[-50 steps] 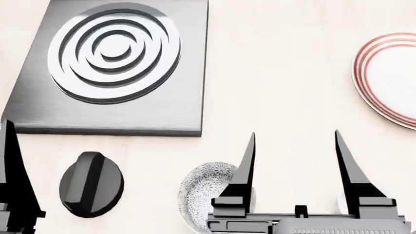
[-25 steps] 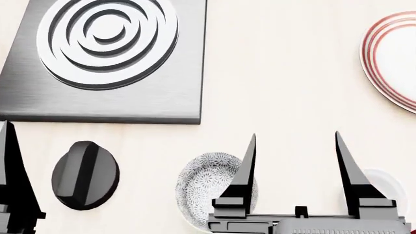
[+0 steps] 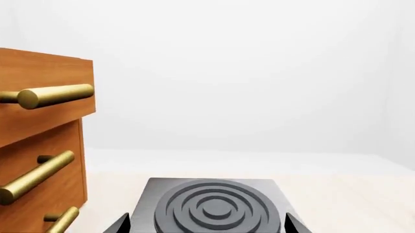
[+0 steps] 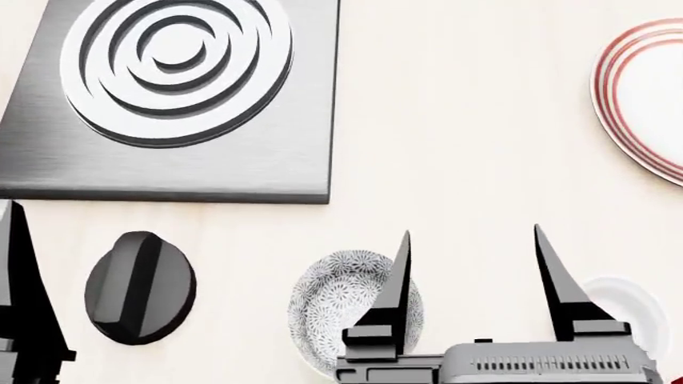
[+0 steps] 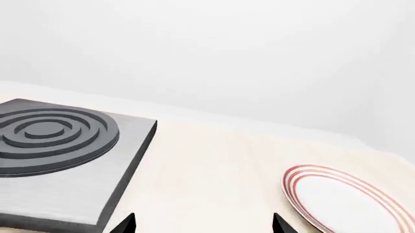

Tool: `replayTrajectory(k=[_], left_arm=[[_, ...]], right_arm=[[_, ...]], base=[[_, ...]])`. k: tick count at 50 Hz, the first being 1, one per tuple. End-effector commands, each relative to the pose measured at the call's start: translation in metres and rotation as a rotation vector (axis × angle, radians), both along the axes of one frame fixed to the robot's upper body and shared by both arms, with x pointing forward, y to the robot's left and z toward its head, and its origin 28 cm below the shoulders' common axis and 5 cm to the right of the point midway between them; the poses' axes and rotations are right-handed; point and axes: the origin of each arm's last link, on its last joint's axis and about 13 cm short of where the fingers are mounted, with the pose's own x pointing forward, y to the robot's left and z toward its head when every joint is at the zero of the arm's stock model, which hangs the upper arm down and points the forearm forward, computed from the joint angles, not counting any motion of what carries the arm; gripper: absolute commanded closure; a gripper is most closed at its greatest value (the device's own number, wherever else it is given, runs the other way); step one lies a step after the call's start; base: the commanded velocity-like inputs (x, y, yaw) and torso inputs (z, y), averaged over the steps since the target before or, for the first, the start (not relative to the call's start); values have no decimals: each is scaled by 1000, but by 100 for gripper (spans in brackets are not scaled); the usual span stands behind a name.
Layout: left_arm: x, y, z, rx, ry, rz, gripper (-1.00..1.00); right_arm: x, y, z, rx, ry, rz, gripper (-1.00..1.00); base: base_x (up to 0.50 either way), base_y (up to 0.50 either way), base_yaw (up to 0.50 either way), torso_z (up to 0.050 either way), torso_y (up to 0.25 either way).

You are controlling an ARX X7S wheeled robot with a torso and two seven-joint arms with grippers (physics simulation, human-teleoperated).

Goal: Pick the akita bowl next to the ramekin and place it on the plate.

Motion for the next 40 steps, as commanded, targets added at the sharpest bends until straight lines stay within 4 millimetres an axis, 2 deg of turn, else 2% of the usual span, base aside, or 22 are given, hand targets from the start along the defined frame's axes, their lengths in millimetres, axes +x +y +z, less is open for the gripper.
replayTrajectory(k=[1,19,40], left_arm=[[1,1,0,3,-11,7,-100],[1,1,1,3,-11,5,-100],[1,1,-1,3,-8,6,-100]], right_arm=[[2,0,-1,19,90,17,-100],[1,2,5,127,152,102,-100],[1,1,-2,247,248,167,-100]], base=[[0,0,0,0,0],[0,0,0,0,0],[0,0,0,0,0]])
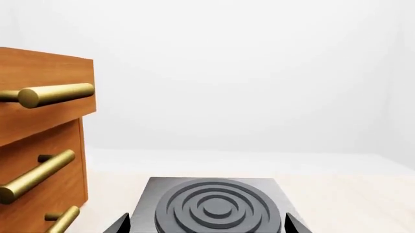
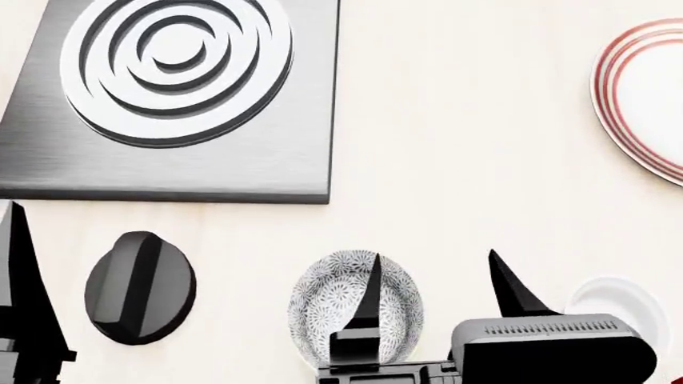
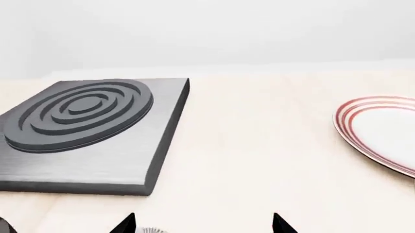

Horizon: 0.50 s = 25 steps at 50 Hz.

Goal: Pick the akita bowl next to the ramekin and place it on the plate.

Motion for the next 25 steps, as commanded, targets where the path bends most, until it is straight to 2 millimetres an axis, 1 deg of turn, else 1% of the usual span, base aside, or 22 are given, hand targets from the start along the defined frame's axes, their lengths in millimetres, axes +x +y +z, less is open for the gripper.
replayTrajectory(k=[1,13,25], left_arm=[[1,1,0,2,-9,4,-100],[1,1,-1,0,-7,5,-100],[1,2,-1,-2,-8,6,-100]], right_arm=[[2,-3,-1,60,41,9,-100],[2,-3,-3,99,72,17,-100],[5,-3,-10,109,99,32,-100]], base=[[0,0,0,0,0],[0,0,0,0,0],[0,0,0,0,0]])
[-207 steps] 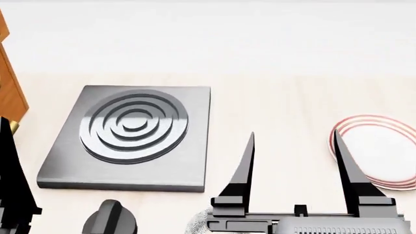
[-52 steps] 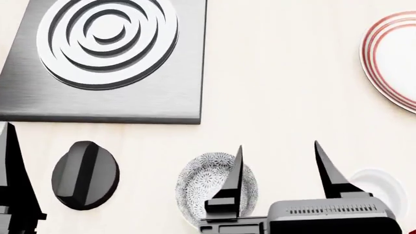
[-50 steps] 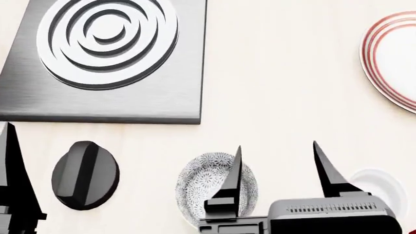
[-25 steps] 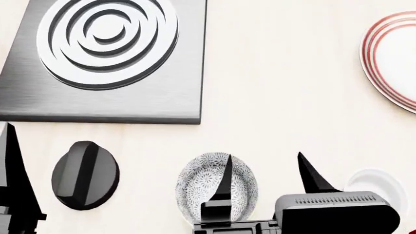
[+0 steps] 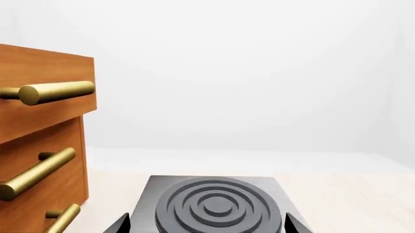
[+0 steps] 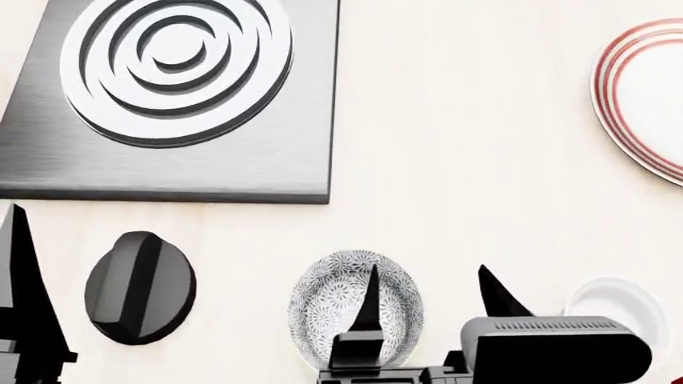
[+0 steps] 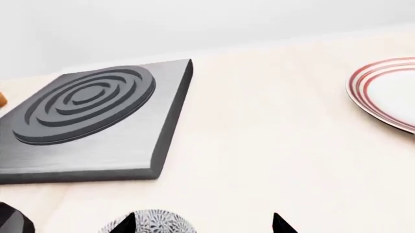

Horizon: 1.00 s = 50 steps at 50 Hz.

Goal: Pick the akita bowl next to the ramekin and place it on the plate.

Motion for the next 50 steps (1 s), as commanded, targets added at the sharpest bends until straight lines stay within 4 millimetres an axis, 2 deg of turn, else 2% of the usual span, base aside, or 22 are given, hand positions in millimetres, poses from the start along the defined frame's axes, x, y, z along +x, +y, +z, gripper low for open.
replayTrajectory(k=[1,50], left_arm=[[1,1,0,0,-12,5,-100],[2,2,0,-2,-9,10,-100]], right_arm=[[3,-2,-5,28,26,-5,-100],[13,-4,-22,77,106,15,-100]], base=[[0,0,0,0,0],[0,0,0,0,0]])
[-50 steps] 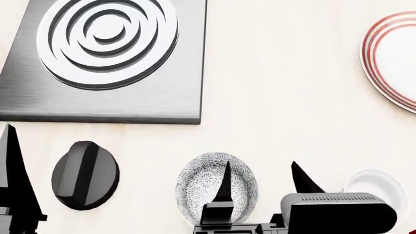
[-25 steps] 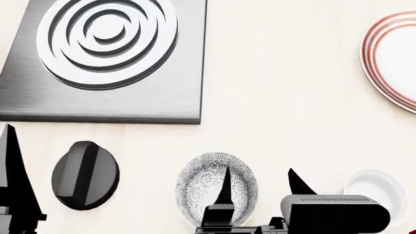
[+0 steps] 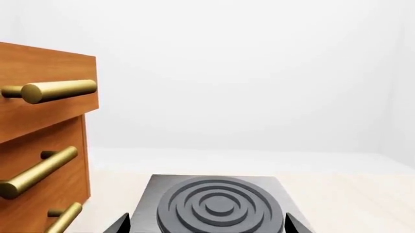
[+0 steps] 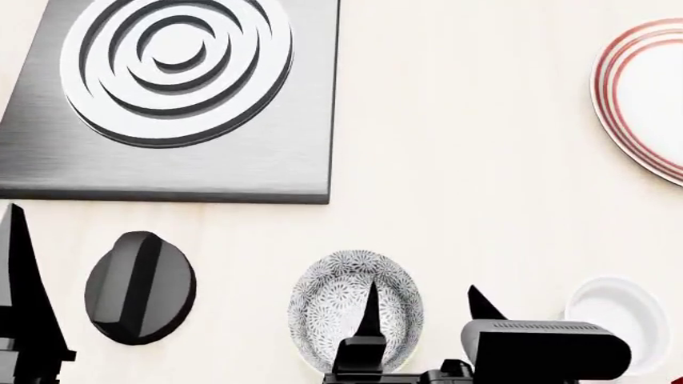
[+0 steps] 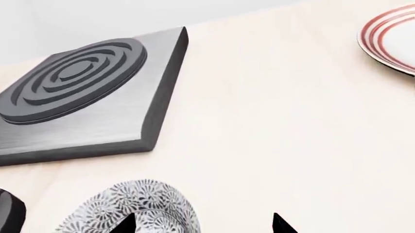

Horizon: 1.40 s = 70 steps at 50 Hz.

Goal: Pick the akita bowl next to the ramekin and place it on the plate.

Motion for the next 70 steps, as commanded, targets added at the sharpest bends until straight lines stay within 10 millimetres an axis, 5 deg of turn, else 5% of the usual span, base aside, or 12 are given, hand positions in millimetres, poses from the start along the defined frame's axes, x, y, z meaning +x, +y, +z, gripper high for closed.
replayTrajectory(k=[1,34,35,70], left_arm=[[1,1,0,1,-11,5,-100],[1,1,-1,2,-8,7,-100],[1,1,-1,2,-8,6,-100],[1,1,-2,6,-7,8,-100]], right_arm=[[3,-3,-4,23,18,-7,-100],[7,-1,-14,33,52,23,-100],[7,-1,-14,33,51,24,100],[1,0,0,129,12,5,100]], base=[[0,0,0,0,0],[0,0,0,0,0],[0,0,0,0,0],[0,0,0,0,0]])
